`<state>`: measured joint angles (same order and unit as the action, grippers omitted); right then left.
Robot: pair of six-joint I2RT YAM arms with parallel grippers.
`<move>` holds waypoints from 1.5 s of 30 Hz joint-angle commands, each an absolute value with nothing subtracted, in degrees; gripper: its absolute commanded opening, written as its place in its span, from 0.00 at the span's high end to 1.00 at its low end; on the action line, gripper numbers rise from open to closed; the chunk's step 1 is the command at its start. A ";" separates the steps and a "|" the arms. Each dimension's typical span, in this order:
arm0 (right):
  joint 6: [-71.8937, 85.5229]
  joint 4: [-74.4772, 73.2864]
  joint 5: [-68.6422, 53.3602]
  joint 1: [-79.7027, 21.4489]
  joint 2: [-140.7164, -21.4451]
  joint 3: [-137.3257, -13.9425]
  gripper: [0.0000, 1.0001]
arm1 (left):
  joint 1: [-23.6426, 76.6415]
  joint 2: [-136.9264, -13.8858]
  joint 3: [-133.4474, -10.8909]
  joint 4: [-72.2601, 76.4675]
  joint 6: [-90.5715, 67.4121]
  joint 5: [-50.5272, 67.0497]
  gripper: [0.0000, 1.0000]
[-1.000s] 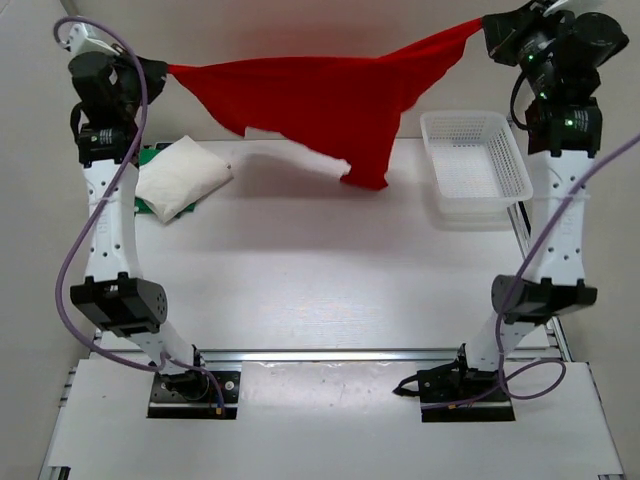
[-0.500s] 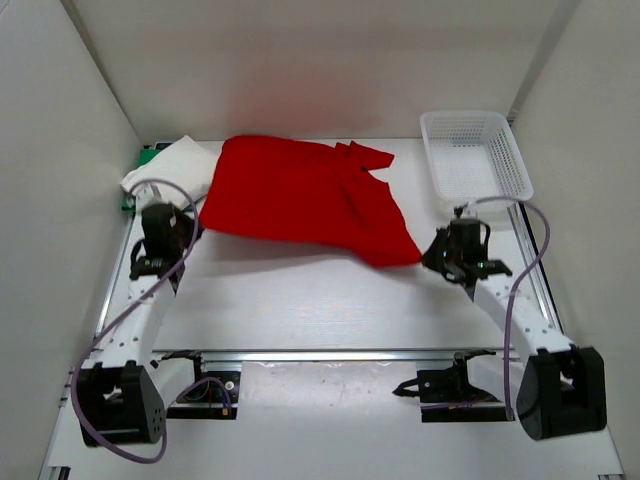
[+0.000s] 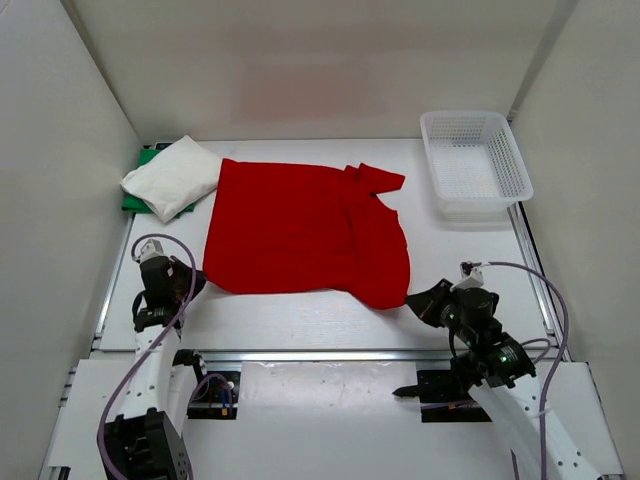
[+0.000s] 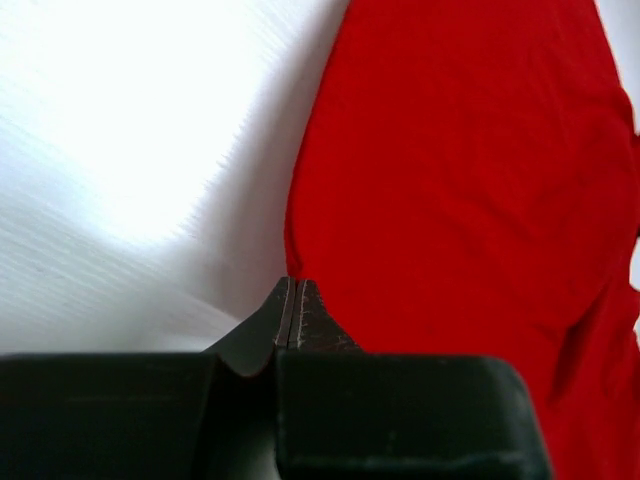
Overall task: Fold and stack the t-shirts
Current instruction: Flatten out the tshirt
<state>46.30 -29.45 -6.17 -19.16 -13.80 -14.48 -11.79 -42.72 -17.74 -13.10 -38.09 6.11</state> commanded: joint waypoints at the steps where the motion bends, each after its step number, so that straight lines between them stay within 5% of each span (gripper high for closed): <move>1: 53.97 -34.45 -0.19 -27.13 -8.97 -14.32 1.00 | -11.25 -41.31 -19.95 -14.16 -36.04 9.83 1.00; 4: 47.23 -34.01 12.44 -32.50 -18.23 -24.38 1.00 | -7.67 -42.79 -28.69 -13.97 -36.74 11.26 1.00; 9: 25.54 -33.76 23.81 -32.89 -41.53 -59.33 1.00 | 4.82 -52.10 -59.43 -17.93 -35.51 4.73 1.00; 17: 13.54 -44.90 8.97 -15.74 -68.35 -120.08 1.00 | -6.60 -65.56 -93.92 -24.59 -39.65 15.04 1.00; 21: 8.80 -43.16 15.13 -23.11 -76.44 -126.46 1.00 | -7.90 -67.84 -96.77 -23.91 -40.34 15.74 1.00; 26: 12.91 -40.60 0.47 -10.48 -85.85 -128.85 1.00 | -7.04 -73.20 -96.95 -24.09 -38.06 10.91 1.00; 33: 11.87 -40.69 -3.42 -6.07 -103.69 -132.79 1.00 | -1.32 -82.16 -90.44 -19.60 -35.07 2.64 1.00; 38: 15.98 -32.19 -8.61 -0.80 -110.38 -140.87 1.00 | -0.79 -93.93 -104.63 -21.70 -35.94 1.93 1.00; 45: 26.36 -15.05 -12.92 5.44 -103.11 -144.58 1.00 | -5.61 -98.01 -120.85 -21.89 -40.42 4.47 1.00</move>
